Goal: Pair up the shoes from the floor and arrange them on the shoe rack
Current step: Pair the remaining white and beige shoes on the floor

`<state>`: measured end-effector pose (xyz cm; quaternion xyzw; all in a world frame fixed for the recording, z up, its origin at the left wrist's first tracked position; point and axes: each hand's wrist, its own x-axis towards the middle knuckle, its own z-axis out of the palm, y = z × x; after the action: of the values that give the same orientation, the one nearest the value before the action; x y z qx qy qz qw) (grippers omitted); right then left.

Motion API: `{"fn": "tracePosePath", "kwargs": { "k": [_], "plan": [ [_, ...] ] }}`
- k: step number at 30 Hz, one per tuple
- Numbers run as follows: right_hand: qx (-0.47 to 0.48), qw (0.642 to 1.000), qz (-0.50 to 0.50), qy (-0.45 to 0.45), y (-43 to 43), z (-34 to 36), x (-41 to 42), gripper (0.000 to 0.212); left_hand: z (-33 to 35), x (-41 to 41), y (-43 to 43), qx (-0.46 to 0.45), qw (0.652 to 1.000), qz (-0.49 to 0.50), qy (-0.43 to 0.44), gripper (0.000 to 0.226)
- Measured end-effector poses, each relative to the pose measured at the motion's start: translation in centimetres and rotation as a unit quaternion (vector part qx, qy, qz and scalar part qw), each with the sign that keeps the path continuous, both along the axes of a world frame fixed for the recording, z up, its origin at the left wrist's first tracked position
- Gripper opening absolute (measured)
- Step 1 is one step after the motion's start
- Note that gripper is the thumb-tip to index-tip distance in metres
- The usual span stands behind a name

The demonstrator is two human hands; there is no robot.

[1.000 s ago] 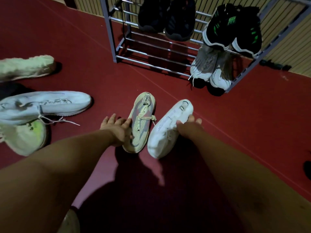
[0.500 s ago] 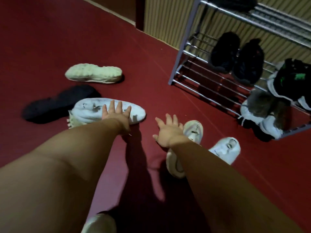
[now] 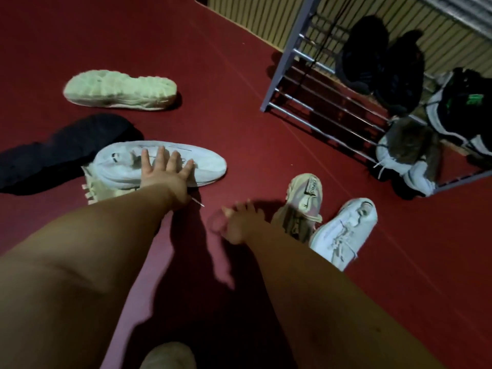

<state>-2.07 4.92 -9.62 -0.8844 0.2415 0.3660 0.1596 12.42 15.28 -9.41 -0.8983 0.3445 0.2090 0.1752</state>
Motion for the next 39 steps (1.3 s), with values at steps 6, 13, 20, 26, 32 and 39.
{"fn": "tracePosePath", "kwargs": {
  "k": [6,13,20,26,32,39],
  "plan": [
    [-0.033,0.999,-0.005,0.041,-1.6,0.2,-1.0,0.073,-1.3,0.4,0.2,0.016,1.000,-0.024,-0.007,0.072],
    [-0.025,1.000,0.015,0.004,-0.6,0.4,1.9,0.072,-1.2,0.9,2.0,0.015,0.998,-0.066,-0.006,0.071],
    [-0.014,0.998,0.030,-0.044,2.1,-0.2,3.5,0.075,-1.0,0.5,3.8,0.006,0.996,-0.086,-0.006,0.070],
    [-0.016,0.998,0.018,-0.056,1.4,-0.8,0.7,0.068,-0.5,1.0,1.2,-0.038,0.994,-0.082,-0.060,0.071],
    [-0.054,0.997,-0.026,-0.052,-1.3,-1.0,-1.7,0.069,-1.6,3.6,-2.8,-0.011,0.997,-0.066,-0.035,0.091],
    [-0.090,0.990,-0.052,-0.093,-3.6,-0.8,-3.2,0.072,-2.8,4.7,-4.5,-0.079,0.992,-0.087,-0.053,0.090]
  ]
}}
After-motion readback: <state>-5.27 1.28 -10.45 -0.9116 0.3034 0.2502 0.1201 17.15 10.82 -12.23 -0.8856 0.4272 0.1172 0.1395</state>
